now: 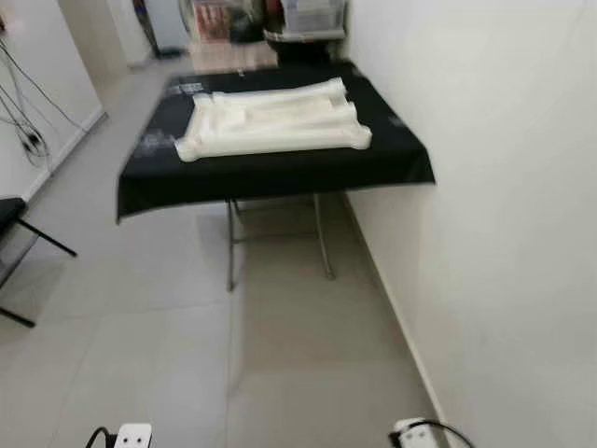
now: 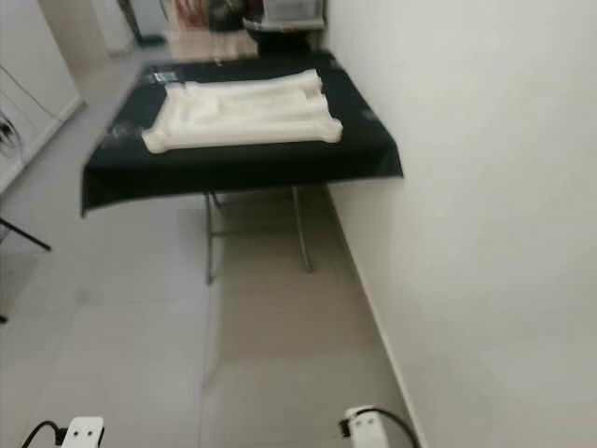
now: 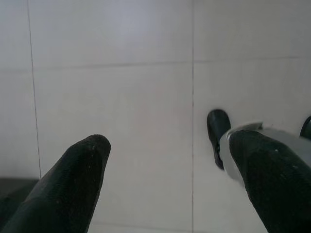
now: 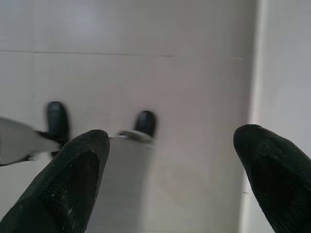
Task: Building children table
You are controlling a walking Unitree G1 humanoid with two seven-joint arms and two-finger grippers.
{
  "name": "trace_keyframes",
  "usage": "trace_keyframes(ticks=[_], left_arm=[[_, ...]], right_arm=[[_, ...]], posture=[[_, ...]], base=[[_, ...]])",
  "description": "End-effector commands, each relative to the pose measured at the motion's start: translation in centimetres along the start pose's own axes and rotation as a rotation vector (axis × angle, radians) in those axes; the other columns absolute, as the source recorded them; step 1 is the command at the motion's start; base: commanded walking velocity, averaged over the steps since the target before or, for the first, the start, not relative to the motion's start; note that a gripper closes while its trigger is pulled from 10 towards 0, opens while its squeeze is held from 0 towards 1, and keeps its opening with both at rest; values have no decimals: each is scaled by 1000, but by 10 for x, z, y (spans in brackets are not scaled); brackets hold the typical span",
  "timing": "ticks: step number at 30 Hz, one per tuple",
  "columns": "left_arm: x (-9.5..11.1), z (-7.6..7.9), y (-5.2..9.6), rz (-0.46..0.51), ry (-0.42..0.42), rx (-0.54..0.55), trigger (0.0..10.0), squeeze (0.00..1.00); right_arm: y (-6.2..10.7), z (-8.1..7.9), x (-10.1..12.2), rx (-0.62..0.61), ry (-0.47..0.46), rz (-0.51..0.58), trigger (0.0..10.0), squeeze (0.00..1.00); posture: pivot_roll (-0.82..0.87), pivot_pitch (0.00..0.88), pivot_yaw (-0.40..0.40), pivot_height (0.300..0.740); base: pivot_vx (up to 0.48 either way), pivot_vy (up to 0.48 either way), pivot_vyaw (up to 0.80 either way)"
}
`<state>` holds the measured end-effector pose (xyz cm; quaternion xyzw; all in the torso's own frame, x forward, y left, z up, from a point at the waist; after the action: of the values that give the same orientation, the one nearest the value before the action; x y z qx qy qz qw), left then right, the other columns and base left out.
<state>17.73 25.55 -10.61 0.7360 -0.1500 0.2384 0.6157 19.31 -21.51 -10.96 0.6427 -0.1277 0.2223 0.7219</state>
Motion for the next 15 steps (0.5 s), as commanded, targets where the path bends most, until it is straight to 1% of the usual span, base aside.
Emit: trace_keyframes(ticks=[1,2,3,4,5,6,7,8,9,10,11,12,14,15], left_arm=[[-4,-6,1,-17,31,23,10000,0],[-4,-6,1,-17,31,23,10000,0],[-2,-7,1,-7,44,30,10000,0],[12,-10,0,44,48,43,10000,0],[12,-10,0,44,48,43,10000,0],[30,-11,-1,112,47,48,10000,0],[43,-12,-1,158,46,51,10000,0],[69,-14,1,264,15,76,10000,0],[69,-14,1,264,15,76,10000,0],[99,-14,6,392,1,101,10000,0],[130,-9,13,514,20,99,10000,0],[130,-9,13,514,20,99,10000,0],[173,4,29,690,59,80,10000,0],[173,4,29,690,59,80,10000,0]], right_arm=[[0,1,6,-8,-9,22,10000,0],[0,1,6,-8,-9,22,10000,0],[0,3,12,-16,-9,42,10000,0],[0,6,34,-23,24,113,10000,0],[0,6,34,-23,24,113,10000,0],[1,6,53,-17,17,177,10000,0],[2,7,66,-12,10,219,10000,0],[5,6,89,0,15,300,10000,0],[5,6,89,0,15,300,10000,0],[10,5,115,15,14,391,10000,0],[19,5,145,34,20,508,10000,0],[19,5,145,34,20,508,10000,0],[37,2,187,81,26,681,10000,0],[37,2,187,81,26,681,10000,0]], posture=[[-21,45,5,740],[-21,45,5,740],[-21,43,4,740],[-24,34,2,740],[-24,34,2,740],[-28,22,-4,740],[-29,19,-5,740],[-31,10,-9,740],[-31,10,-9,740],[-28,0,-16,740],[-14,0,-25,740],[-14,0,-25,740],[-7,0,-31,740],[-7,0,-31,740]], base=[[0,0,0],[0,0,0],[0,0,0],[0,0,0],[0,0,0],[0,0,0],[0,0,0],[0,0,0],[0,0,0],[0,0,0],[0,0,0],[0,0,0],[0,0,0],[0,0,0]])
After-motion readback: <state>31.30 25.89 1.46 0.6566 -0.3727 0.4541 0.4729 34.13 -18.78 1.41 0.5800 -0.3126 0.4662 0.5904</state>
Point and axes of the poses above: a point about 5 cm out from each wrist's last joint towards the gripper, its own y axis pointing back from the gripper into the wrist, its own x axis along the axis of the wrist's last joint, z = x × y, the point moved 3 cm from there along -y, pointing out of the wrist towards the gripper, and after that the axes turned 2 degrees about y, right-handed, at the moved point
